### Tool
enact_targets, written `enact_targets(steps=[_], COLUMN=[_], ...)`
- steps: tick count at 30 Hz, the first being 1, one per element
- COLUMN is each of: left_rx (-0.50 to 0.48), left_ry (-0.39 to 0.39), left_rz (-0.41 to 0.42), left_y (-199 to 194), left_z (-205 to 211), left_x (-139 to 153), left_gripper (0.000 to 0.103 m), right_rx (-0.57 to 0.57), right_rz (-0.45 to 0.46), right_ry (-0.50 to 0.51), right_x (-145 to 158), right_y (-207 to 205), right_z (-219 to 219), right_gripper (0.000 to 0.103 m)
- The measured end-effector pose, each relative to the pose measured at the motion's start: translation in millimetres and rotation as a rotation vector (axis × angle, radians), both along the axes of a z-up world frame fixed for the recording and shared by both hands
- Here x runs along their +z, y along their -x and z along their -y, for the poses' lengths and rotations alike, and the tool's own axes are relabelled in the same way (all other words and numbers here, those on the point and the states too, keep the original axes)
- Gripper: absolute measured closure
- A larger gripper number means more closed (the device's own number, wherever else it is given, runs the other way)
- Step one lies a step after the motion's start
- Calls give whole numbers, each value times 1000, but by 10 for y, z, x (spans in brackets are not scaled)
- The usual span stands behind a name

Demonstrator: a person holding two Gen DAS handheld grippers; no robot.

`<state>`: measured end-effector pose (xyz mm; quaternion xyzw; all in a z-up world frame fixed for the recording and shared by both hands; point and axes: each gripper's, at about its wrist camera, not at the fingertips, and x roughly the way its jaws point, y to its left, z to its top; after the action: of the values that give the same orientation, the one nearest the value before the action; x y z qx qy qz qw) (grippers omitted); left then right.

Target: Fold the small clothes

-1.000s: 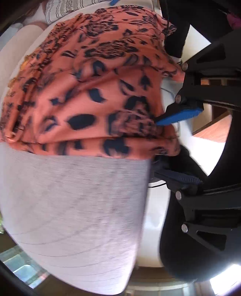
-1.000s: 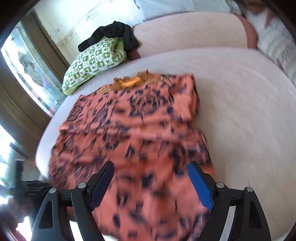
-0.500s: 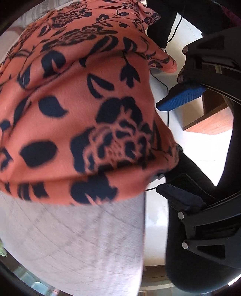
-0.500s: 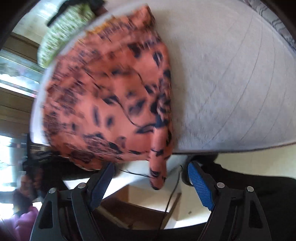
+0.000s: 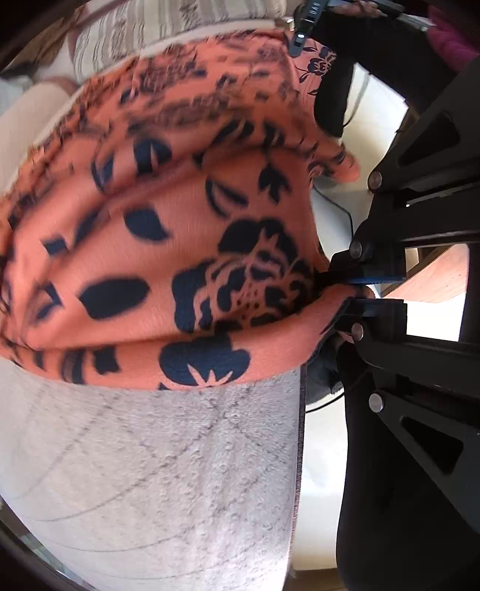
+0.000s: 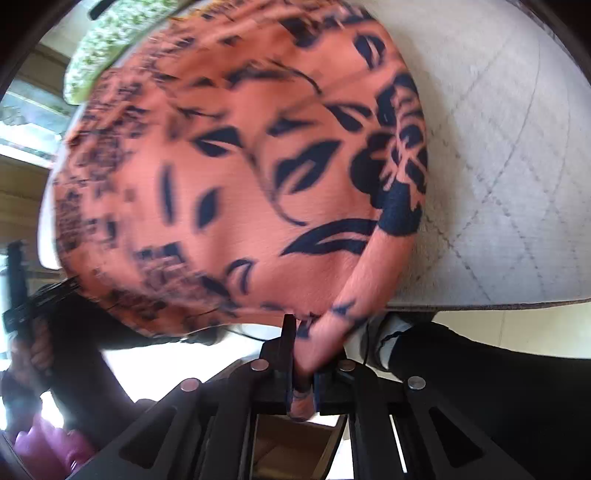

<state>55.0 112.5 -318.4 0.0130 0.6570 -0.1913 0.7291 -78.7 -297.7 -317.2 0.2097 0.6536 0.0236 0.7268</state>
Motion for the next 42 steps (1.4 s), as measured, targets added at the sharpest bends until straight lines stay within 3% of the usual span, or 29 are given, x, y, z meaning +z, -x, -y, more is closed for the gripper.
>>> enact_targets(steps=[4, 11, 16, 21, 24, 27, 30, 33, 34, 36, 37, 39, 41, 42], left_rx=[-29, 4, 60, 126, 214, 333, 447, 554, 594, 633, 620, 530, 405, 329], left_ry=[56, 280, 394, 384, 350, 321, 207, 254, 271, 289, 310, 331, 298, 303], left_rz=[36, 117, 216, 250, 236, 238, 237, 380, 427, 457, 453, 482, 530, 552], left_y=[52, -97, -574, -1356, -1961, -2524, -2733, -2549, -2444, -2327, -2314, -2308, -2238, -2173], left_z=[-175, -512, -613, -495, -383, -256, -197, -352, -403, -417, -368, -181, 98, 263], left_x=[299, 1079, 1426, 1571, 1405, 1118, 785, 768, 772, 785, 828, 940, 1041, 1089], left_gripper=[98, 98, 98, 98, 98, 94, 94, 89, 83, 78, 78, 74, 71, 64], right_rx=[12, -64, -193, -366, -466, -611, -717, -769, -774, -742, -724, -693, -597, -538], right_rz=[120, 469, 621, 679, 686, 671, 538, 466, 477, 522, 541, 605, 642, 652], right_ry=[-105, -303, -384, -417, -391, -379, -335, -323, -324, -257, -218, -185, -188, -170], right_x=[509, 1397, 1589, 1419, 1285, 950, 493, 289, 311, 436, 498, 645, 742, 780], right_y=[95, 106, -130, -628, -1106, -1593, -1929, -1971, -1966, -1938, -1922, -1884, -1964, -2016], right_z=[8, 290, 555, 1003, 1307, 1616, 1812, 1917, 1940, 1909, 1866, 1723, 1540, 1426], right_gripper=[96, 96, 96, 97, 97, 96, 90, 88, 81, 46, 21, 21, 21, 22])
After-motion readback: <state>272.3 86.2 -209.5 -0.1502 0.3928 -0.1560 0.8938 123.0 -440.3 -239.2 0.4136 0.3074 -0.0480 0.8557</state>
